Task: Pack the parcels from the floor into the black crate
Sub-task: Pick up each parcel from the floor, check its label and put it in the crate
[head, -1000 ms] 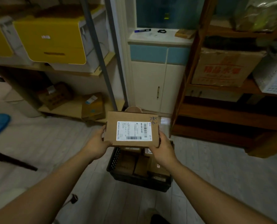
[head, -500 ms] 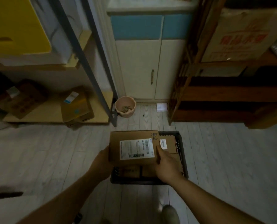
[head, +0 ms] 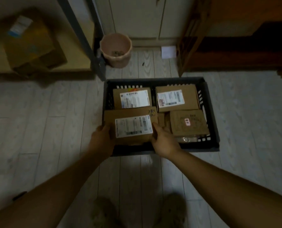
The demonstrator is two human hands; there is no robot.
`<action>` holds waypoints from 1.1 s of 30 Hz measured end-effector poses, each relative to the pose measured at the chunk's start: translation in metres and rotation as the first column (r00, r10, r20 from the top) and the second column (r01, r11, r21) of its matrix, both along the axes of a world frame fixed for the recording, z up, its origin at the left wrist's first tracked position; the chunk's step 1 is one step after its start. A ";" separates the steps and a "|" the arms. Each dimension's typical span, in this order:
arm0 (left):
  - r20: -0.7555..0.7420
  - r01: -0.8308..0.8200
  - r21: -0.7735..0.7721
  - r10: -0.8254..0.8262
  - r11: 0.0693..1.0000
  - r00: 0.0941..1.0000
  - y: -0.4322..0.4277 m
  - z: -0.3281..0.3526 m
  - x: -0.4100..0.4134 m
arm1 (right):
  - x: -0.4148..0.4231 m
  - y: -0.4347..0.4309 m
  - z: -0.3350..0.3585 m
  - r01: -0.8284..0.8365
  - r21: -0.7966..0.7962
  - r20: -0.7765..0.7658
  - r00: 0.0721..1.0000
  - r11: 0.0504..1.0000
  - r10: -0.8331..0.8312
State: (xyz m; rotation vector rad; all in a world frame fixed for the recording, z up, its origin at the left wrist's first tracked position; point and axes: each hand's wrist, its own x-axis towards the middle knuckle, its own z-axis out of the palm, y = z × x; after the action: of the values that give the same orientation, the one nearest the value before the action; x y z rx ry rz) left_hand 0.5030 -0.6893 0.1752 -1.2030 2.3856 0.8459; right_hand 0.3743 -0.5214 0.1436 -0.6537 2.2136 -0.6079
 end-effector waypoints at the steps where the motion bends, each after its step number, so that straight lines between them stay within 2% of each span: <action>1: 0.005 0.043 0.002 -0.043 0.999 0.999 0.001 -0.012 0.000 | -0.002 0.000 -0.015 -0.028 0.018 -0.010 1.000 0.999 0.028; 5: 0.009 0.234 -0.045 -0.234 0.971 0.972 -0.009 -0.063 -0.002 | -0.013 -0.004 -0.064 -0.118 0.016 0.002 0.993 0.993 0.118; 8: 0.143 0.448 -0.144 -0.429 0.882 0.892 -0.021 -0.095 -0.008 | -0.018 -0.006 -0.086 -0.202 0.001 -0.016 0.979 0.979 0.202; 13: 0.348 0.628 -0.194 -0.546 0.753 0.762 -0.023 -0.123 -0.016 | -0.027 -0.010 -0.110 -0.290 -0.020 -0.165 0.945 0.957 0.283; 16: 0.348 0.638 -0.170 -0.560 0.751 0.752 -0.017 -0.136 -0.016 | -0.035 -0.009 -0.118 -0.334 0.088 -0.255 0.903 0.938 0.346; 18: 0.276 0.582 -0.090 -0.542 0.808 0.794 -0.015 -0.140 -0.019 | -0.038 -0.011 -0.117 -0.352 0.138 -0.263 0.888 0.926 0.377; 20: 0.233 0.553 -0.045 -0.530 0.832 0.815 -0.016 -0.142 -0.022 | -0.036 -0.012 -0.116 -0.352 0.151 -0.267 0.885 0.924 0.381; 24: 0.263 0.557 -0.005 -0.536 0.831 0.802 -0.021 -0.148 -0.024 | -0.027 -0.011 -0.122 -0.396 0.176 -0.291 0.853 0.901 0.432; 30: 0.263 0.541 -0.058 -0.510 0.839 0.819 -0.028 -0.141 -0.029 | -0.036 -0.019 -0.120 -0.420 0.170 -0.312 0.835 0.891 0.453; 33: 0.300 0.587 -0.086 -0.541 0.805 0.786 -0.021 -0.139 -0.027 | -0.036 -0.019 -0.118 -0.428 0.187 -0.309 0.829 0.884 0.467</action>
State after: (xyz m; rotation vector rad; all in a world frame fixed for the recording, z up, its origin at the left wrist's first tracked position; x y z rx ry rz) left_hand 0.4765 -0.7105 0.0367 -0.5266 2.4168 0.2637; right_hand 0.3380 -0.5403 0.0252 -1.2569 2.2666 -0.1283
